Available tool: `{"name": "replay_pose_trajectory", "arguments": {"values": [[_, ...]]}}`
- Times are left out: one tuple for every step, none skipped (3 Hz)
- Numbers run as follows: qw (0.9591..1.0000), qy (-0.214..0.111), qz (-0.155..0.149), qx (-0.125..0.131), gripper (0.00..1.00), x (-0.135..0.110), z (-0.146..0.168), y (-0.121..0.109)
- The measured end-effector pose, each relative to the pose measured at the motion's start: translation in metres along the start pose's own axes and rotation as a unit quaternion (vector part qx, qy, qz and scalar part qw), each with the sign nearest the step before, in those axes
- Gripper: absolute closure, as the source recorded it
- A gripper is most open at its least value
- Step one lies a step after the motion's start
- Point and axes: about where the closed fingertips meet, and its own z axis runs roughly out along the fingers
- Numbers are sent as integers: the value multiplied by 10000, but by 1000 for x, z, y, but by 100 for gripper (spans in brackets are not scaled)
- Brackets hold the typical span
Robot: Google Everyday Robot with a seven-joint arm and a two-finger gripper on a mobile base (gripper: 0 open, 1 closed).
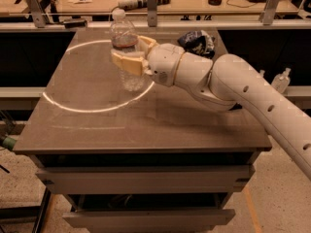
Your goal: Place water bottle upright
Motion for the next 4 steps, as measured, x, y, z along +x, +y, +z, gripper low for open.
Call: {"name": "replay_pose_trajectory", "arguments": {"values": [[9999, -4, 127, -44, 100, 7, -6, 10], [9994, -45, 341, 97, 100, 29, -15, 38], [9995, -43, 324, 50, 100, 36, -13, 40], [9995, -46, 321, 33, 82, 35, -12, 41]]}}
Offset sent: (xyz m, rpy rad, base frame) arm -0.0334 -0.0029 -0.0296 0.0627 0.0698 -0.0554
